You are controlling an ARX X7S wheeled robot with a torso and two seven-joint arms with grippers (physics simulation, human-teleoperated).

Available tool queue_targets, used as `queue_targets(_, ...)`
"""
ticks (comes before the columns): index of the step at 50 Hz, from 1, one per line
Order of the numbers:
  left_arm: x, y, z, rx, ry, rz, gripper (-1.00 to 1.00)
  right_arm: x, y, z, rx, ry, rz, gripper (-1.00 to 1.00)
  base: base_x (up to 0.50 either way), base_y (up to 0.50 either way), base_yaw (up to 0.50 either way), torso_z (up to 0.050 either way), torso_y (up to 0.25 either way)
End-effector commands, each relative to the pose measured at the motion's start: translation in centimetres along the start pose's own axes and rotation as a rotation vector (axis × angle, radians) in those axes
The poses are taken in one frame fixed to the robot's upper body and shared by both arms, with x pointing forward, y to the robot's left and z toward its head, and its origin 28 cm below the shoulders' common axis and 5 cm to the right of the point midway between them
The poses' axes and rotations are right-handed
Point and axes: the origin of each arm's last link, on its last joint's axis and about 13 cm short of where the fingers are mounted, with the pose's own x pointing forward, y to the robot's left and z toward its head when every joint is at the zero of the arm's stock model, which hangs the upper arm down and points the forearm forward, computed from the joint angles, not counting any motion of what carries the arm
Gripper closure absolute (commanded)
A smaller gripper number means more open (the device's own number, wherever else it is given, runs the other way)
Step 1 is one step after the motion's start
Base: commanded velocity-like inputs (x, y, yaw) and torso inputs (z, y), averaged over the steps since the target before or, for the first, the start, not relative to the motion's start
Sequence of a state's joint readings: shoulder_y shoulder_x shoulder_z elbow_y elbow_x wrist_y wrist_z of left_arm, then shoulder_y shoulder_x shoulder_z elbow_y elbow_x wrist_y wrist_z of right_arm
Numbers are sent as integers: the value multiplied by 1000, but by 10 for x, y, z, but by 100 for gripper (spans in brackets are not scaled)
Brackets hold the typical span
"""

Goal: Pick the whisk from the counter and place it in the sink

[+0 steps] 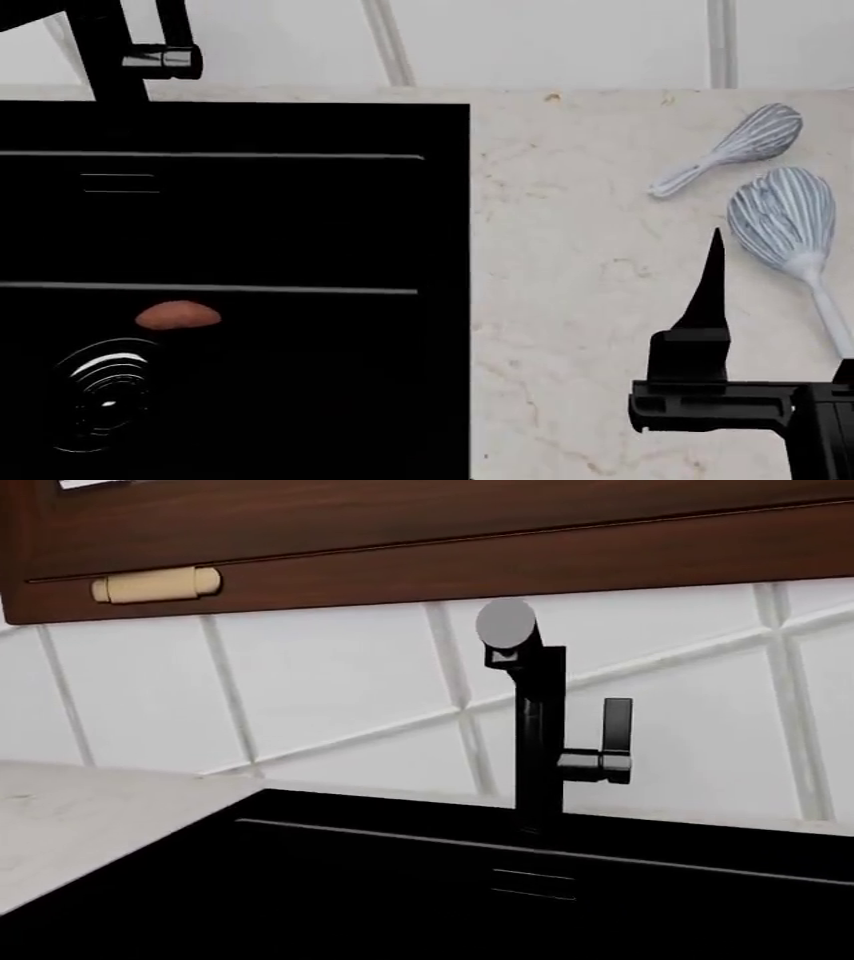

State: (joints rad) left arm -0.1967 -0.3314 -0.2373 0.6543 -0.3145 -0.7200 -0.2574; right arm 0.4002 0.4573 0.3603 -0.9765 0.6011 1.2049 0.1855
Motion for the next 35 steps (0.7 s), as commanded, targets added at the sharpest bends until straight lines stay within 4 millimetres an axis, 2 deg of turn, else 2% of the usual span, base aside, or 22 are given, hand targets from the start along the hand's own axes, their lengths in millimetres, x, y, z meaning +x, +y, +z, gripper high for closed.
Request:
queue_targets(1, 0, 0, 0, 1, 0, -2, -100, 1, 0, 0, 10, 0, 9, -100, 250, -90, 0, 0, 0)
queue_targets(22, -1, 0, 1, 4, -2, 1, -100, 0, 1, -2, 24, 7, 14, -100, 250, -83, 0, 0, 0)
queue_targets(35, -2, 1, 0, 2, 2, 5, -100, -1, 2, -4, 6, 3, 24, -100, 13, -49, 0, 0, 1)
